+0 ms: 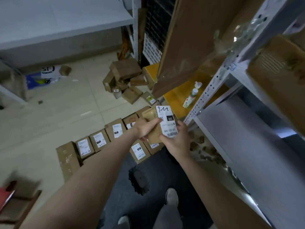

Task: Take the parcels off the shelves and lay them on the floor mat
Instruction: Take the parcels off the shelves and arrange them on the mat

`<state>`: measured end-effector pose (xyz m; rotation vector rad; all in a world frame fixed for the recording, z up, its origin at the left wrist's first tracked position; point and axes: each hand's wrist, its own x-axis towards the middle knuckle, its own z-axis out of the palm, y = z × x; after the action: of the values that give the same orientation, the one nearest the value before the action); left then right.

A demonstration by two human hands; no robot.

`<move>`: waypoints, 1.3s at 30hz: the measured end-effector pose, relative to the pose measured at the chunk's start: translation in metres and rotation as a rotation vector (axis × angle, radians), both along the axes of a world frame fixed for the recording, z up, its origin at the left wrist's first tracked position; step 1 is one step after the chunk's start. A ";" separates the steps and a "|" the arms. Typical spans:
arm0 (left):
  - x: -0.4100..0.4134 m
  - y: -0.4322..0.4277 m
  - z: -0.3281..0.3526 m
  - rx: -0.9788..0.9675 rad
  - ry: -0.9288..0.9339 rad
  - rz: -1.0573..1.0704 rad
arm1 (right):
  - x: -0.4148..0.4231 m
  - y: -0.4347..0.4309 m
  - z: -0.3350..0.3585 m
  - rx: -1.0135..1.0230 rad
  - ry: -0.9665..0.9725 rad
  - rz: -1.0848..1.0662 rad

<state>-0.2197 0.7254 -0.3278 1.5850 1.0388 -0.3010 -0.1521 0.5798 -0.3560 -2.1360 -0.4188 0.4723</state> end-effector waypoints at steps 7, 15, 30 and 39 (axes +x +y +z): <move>0.022 0.021 -0.074 0.020 0.197 -0.082 | 0.077 0.025 -0.067 -0.289 -0.017 0.113; 0.045 0.052 -0.184 0.094 0.285 0.052 | 0.150 0.047 -0.175 -0.434 -0.002 0.115; 0.117 0.027 -0.483 0.165 0.281 -0.020 | 0.210 0.052 -0.517 -0.596 -0.111 0.251; 0.125 0.006 -0.636 0.213 0.157 0.078 | 0.216 0.060 -0.658 -0.452 -0.180 0.259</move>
<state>-0.0943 0.7311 -0.9634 1.7265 1.2861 -0.2720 0.0643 0.6399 -1.0137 -2.5863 -0.7552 0.5633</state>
